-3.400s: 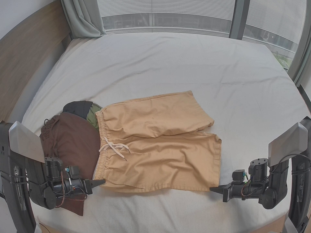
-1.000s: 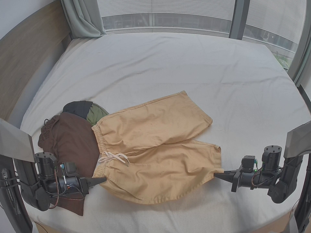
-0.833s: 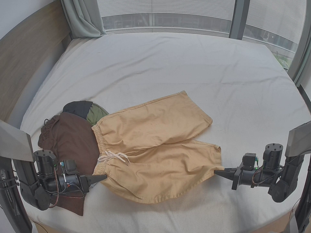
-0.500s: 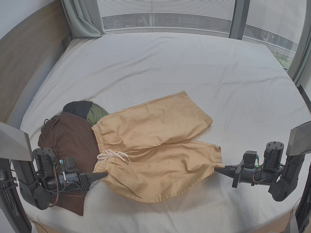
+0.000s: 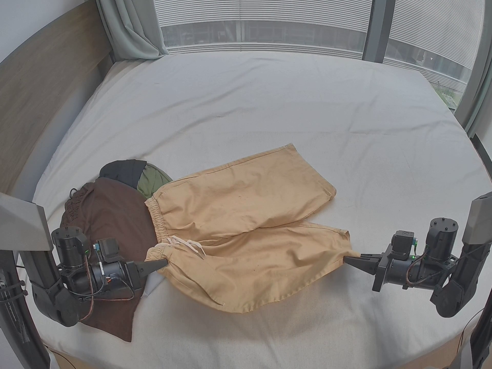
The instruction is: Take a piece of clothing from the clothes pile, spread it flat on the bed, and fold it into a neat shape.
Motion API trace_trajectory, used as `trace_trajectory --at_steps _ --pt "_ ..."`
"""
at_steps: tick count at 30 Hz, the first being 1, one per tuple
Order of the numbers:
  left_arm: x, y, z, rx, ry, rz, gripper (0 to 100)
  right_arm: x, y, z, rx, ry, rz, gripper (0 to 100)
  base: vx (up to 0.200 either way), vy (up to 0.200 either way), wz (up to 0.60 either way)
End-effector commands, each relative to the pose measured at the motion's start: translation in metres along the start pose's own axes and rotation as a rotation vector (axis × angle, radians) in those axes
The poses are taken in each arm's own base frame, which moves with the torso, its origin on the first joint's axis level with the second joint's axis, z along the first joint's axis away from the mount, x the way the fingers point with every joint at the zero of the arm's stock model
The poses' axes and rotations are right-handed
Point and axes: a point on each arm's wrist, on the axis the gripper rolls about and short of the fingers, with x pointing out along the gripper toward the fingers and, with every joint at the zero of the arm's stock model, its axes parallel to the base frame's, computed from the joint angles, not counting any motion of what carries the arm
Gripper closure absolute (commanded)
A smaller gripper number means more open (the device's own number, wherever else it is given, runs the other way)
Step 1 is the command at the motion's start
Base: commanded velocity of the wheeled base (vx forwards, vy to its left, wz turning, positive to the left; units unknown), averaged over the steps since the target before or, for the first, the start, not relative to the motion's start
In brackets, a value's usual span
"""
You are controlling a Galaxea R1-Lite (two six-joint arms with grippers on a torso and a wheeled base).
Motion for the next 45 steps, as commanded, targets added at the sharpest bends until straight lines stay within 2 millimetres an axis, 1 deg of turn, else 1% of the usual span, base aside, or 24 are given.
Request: trace_trajectory --at_steps 1,5,10,21,27,39,45 --pt "0.002 0.001 0.004 0.002 -0.014 0.002 100 -0.003 0.004 0.006 -0.017 -0.020 0.006 100 0.000 0.000 0.00" --pt "0.005 0.002 0.008 -0.009 -0.037 0.022 100 -0.007 0.007 0.010 -0.023 -0.034 0.007 100 0.000 0.000 0.00" --pt "0.007 0.005 0.014 -0.019 -0.065 0.035 100 -0.015 0.015 0.019 -0.023 -0.072 0.012 100 0.000 0.000 0.00" --pt "0.010 0.007 0.022 -0.034 -0.104 0.052 100 -0.022 0.022 0.027 -0.036 -0.103 0.022 100 0.000 0.000 0.00" --pt "0.013 0.009 0.028 -0.045 -0.131 0.063 100 -0.024 0.026 0.032 -0.051 -0.121 0.032 100 0.000 0.000 0.00" --pt "0.015 0.012 0.033 -0.055 -0.152 0.068 100 -0.023 0.026 0.037 -0.063 -0.138 0.057 100 0.000 0.000 0.00" --pt "0.014 0.013 0.035 -0.052 -0.159 0.070 100 -0.025 0.029 0.047 -0.049 -0.173 0.083 100 0.000 0.000 0.00"
